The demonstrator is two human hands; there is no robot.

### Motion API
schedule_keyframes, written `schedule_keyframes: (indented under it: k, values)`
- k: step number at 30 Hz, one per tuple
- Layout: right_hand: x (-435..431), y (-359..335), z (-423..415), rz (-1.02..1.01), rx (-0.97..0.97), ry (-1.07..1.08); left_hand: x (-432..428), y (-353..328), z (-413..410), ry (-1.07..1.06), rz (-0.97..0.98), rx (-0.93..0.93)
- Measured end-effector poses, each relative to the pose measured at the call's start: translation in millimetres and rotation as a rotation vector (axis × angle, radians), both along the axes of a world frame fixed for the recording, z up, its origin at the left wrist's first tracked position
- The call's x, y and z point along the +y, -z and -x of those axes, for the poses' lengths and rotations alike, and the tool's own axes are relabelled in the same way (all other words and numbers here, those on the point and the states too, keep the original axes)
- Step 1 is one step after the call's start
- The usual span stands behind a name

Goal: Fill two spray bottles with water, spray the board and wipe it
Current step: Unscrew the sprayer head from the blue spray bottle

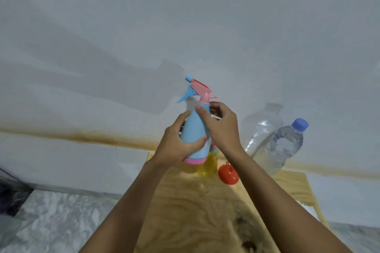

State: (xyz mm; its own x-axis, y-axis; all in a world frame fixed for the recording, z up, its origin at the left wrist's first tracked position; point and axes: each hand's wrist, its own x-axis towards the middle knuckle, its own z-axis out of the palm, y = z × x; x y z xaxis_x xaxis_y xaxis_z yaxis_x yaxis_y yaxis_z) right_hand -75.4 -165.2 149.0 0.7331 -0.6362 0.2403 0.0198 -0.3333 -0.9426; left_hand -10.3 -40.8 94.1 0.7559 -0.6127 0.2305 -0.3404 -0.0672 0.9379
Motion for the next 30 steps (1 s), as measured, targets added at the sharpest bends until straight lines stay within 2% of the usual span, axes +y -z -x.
schedule_keyframes:
  k: [4,12,22,26,30]
  values:
    - [-7,-34,19,-0.032,-0.079,-0.027,-10,-36,18,0.028,0.049,-0.061]
    - [-26,-59,55,-0.080,-0.097,-0.127,-19,-67,44,0.122,0.048,-0.091]
    - [-38,-57,77,-0.118,-0.038,-0.317,-15,-72,59,0.201,0.026,-0.002]
    - [-39,-58,79,-0.203,-0.037,-0.421,-15,-73,64,0.197,0.044,0.049]
    - [-30,-57,78,-0.220,-0.141,-0.263,-15,-75,67,0.160,0.052,0.044]
